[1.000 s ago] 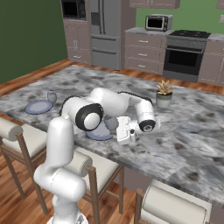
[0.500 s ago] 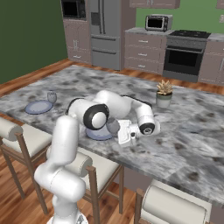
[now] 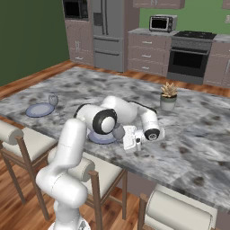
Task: Retrieve the wine glasses from the counter and place one next to each plate.
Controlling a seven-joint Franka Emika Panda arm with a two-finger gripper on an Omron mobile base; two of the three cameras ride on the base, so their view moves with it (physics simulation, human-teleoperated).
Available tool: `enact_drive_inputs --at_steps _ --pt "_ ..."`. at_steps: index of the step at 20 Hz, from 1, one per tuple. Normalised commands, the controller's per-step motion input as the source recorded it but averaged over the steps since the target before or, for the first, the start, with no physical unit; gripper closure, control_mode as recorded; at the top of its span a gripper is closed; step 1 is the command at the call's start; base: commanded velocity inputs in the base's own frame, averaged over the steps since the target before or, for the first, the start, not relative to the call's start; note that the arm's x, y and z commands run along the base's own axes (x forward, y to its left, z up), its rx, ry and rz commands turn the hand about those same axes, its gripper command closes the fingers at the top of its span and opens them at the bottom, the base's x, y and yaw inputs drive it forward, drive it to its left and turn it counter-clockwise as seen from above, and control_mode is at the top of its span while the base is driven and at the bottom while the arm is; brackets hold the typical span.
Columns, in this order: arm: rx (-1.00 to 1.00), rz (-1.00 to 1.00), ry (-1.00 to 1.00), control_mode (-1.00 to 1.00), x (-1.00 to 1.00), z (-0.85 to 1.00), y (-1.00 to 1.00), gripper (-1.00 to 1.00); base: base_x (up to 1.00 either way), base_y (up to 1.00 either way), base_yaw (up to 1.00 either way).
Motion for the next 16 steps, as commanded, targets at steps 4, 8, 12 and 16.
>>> enact_drive_inputs --at_steps 4,8,12,16 --pt "0.00 0.00 0.00 -1.00 0.25 -0.14 -0.28 1.00 0.00 0.00 0.00" --pt "0.00 0.00 0.00 -1.00 0.35 -0.14 -0.14 1.00 0.00 0.00 0.00" --pt "0.00 0.00 0.00 -1.00 0.29 -0.24 -0.01 1.00 0.00 0.00 0.00" --pt "0.00 0.00 0.00 -1.00 0.16 -0.26 -0.01 1.00 0.00 0.00 0.00"
